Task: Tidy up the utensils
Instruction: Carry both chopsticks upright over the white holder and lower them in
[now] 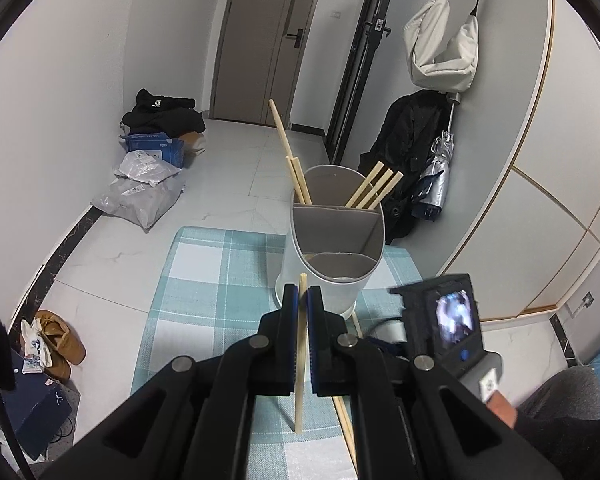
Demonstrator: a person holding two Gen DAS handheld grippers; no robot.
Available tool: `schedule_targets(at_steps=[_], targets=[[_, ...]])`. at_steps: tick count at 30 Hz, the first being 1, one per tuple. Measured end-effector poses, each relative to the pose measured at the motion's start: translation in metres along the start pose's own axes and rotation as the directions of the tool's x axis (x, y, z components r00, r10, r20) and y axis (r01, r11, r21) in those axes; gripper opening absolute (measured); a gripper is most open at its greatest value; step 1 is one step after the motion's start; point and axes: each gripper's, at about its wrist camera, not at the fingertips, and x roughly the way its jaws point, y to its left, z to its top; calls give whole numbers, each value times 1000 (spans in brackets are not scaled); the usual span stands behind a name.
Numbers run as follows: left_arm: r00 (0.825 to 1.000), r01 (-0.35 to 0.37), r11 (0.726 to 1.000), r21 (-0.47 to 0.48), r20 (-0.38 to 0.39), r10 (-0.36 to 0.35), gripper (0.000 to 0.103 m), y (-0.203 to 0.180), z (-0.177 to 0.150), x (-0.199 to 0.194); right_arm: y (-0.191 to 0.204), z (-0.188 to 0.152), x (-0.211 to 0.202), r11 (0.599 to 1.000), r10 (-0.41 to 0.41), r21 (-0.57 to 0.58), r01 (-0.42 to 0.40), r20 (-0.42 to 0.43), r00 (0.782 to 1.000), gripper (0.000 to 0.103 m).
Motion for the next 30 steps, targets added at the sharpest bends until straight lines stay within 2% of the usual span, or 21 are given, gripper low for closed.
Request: schedule_targets(at_steps=[3, 6, 11, 14, 20, 22, 26, 30], targets=[[1000, 9, 1000, -9, 4, -9, 1, 4, -1, -2, -6, -17, -9, 999, 22, -33, -23, -38, 999, 5], [1000, 18, 1000, -17, -4, -18, 1, 7, -2, -1, -10, -36, -22, 994, 80, -61, -87, -112, 990, 5], [1000, 24, 1000, -19, -5, -24, 1, 9, 0, -2, -6, -46, -27, 984, 101, -131, -125, -179, 979, 12], [1000, 23, 1000, -20, -9, -23, 1, 9, 0, -2, 1, -35, -19, 981, 76, -166, -103, -162, 984, 20], [1000, 12, 1000, -15, -22, -12, 1, 9, 0, 0, 11, -1, -5, 984, 46, -165, -67, -125, 991, 20], [1000, 10, 1000, -16, -27, -11, 1, 9, 0, 0, 10, 2, -3, 986, 44, -154, -61, -113, 993, 6], [999, 10, 1000, -17, -38, -11, 1, 8, 1, 0, 3, -2, -14, 991, 97, -86, -105, -91, 991, 6], [999, 7, 1000, 1, -42, -7, 1, 3, 4, -4, -5, 1, -44, 986, 164, -33, -164, 11, 986, 6]])
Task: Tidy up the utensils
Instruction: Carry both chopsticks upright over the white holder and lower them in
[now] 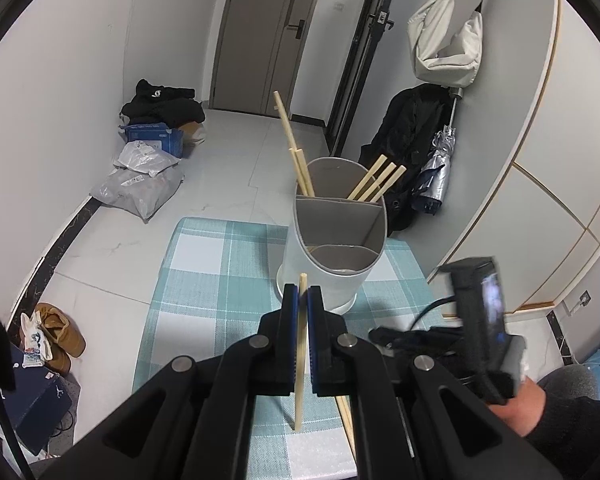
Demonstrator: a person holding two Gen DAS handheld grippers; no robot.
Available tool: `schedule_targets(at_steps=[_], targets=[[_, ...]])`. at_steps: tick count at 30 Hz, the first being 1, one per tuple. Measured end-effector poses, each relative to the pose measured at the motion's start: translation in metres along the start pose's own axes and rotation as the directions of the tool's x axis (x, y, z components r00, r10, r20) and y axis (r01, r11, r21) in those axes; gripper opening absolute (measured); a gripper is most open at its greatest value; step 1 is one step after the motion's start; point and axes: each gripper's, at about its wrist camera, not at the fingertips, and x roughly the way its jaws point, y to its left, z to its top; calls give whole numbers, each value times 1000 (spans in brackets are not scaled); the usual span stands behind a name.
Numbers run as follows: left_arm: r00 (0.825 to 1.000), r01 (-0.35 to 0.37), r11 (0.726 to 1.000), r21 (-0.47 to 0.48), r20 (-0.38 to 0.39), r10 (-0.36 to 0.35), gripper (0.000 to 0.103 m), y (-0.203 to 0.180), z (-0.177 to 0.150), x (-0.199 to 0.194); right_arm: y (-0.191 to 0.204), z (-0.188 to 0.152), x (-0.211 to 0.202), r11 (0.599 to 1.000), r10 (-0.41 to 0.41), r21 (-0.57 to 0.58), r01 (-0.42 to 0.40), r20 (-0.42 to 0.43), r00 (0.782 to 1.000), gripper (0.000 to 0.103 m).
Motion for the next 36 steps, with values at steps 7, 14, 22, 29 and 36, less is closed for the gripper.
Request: schedule_targets(at_steps=[7, 14, 22, 29, 36], targets=[[1000, 7, 999, 51, 15, -8, 1, -17, 13, -17, -5, 3, -68, 989, 121, 60, -138, 228, 966, 5], [999, 30, 998, 63, 28, -32, 1, -26, 36, -32, -10, 10, -103, 977, 168, 63, -202, 356, 919, 5], [994, 73, 994, 80, 76, -79, 1, -43, 86, -47, -12, 44, -144, 966, 195, 59, -253, 474, 859, 5], [986, 76, 993, 87, 144, -88, 1, -45, 136, -40, -11, 107, -182, 969, 194, 8, -246, 591, 783, 5], [978, 62, 995, 80, 195, -77, 1, -35, 170, -17, -12, 171, -185, 976, 178, -28, -218, 677, 714, 5]])
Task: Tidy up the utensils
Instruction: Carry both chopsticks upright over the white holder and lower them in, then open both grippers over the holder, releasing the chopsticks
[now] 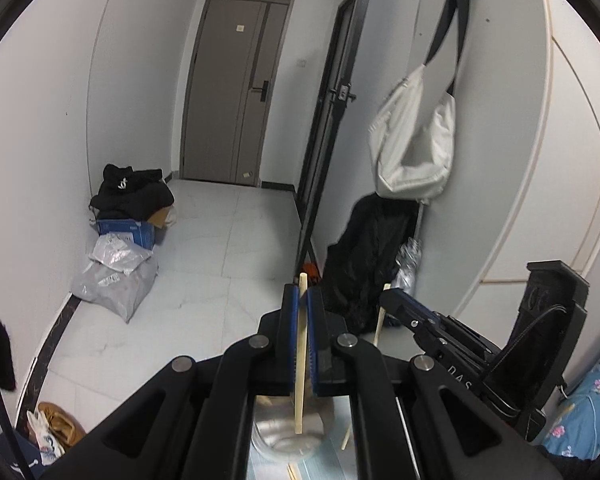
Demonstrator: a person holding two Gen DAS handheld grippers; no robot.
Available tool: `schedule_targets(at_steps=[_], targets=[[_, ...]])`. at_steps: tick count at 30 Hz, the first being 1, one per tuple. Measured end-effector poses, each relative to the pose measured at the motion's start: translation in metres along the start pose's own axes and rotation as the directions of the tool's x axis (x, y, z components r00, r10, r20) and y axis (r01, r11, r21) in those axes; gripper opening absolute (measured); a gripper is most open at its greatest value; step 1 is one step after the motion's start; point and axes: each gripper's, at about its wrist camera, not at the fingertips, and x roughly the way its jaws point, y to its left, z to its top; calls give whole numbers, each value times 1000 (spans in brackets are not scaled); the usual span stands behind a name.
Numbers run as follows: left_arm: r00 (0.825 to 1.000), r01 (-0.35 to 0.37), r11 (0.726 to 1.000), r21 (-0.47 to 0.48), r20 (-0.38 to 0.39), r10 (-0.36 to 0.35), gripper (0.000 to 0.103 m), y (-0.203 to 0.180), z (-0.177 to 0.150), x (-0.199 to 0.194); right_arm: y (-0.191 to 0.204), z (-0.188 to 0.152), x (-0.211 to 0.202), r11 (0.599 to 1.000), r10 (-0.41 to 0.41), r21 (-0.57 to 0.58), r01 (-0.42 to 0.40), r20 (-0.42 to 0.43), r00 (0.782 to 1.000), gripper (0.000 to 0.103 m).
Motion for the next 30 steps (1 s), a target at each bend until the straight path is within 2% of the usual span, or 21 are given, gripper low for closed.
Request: schedule_targets(at_steps=[7, 11, 18, 24, 30], targets=[[1000, -1, 1000, -25, 25, 2, 1, 22, -12, 35, 2, 7, 47, 995, -39, -82, 51, 141, 989, 5], [998, 51, 999, -16, 43, -51, 1, 32, -28, 48, -1, -8, 67, 992, -23, -117, 42, 159, 987, 5], [998, 51, 997, 52, 36, -53, 1, 35, -52, 56, -3, -40, 84, 986, 4, -164, 14, 108, 994, 5], [998, 63, 996, 58, -14, -62, 1, 36, -61, 63, -6, -58, 80, 987, 6, -160, 2, 49, 999, 5], [994, 77, 994, 71, -87, -71, 1, 30, -78, 68, -2, -80, 72, 976, 16, -216, -20, -22, 1000, 6]])
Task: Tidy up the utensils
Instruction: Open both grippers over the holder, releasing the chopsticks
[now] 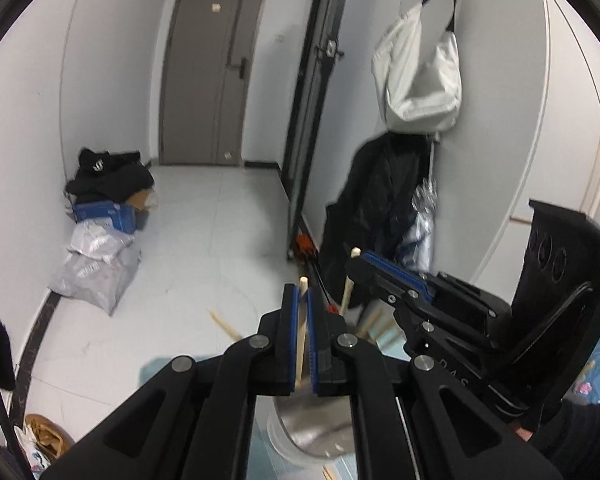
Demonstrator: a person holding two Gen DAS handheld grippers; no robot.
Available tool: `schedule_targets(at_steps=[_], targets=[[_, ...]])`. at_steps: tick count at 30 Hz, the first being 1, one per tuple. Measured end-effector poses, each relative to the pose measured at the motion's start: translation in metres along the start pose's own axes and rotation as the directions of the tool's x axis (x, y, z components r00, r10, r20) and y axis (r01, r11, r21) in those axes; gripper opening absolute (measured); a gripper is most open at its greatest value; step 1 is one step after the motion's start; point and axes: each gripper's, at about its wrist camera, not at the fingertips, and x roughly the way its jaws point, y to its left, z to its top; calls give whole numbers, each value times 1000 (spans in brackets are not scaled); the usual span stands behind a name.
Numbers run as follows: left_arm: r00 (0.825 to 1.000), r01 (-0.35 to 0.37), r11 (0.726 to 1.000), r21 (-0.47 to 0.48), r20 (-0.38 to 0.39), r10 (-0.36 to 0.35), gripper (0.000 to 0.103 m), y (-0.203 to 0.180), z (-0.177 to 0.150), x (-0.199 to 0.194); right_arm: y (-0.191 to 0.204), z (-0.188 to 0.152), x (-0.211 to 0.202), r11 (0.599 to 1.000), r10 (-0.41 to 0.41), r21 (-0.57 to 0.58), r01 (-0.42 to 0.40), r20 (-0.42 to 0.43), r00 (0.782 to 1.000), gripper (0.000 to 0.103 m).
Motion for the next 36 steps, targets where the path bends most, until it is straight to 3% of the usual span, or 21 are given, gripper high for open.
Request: schedule_targets(at_steps=[9, 16, 20, 24, 30, 34, 36], targets=[[995, -4, 999, -32, -102, 1, 1, 1, -23, 16, 5, -32, -5, 999, 35, -25, -39, -151, 988, 6], [993, 0, 997, -81, -118, -10, 1, 1, -24, 3, 3, -37, -2, 999, 35, -3, -37, -246, 969, 9], [996, -45, 995, -87, -81, 38, 2, -4, -21, -15, 5, -34, -21, 1000, 27, 2, -28, -229, 973, 10], [990, -117, 987, -110, -89, 107, 3, -7, -21, -27, 4, -27, -42, 999, 24, 36, -17, -199, 980, 23], [980, -198, 972, -130, -54, 192, 30, -16, -25, -48, 10, -22, -79, 998, -1, 58, 10, -164, 986, 37], [975, -222, 967, -124, -9, 222, 55, -33, -29, -64, 17, -19, -105, 997, -21, 64, 30, -140, 990, 47], [971, -235, 964, -126, 8, 238, 66, -34, -30, -70, 19, -18, -114, 997, -25, 69, 35, -143, 989, 47]])
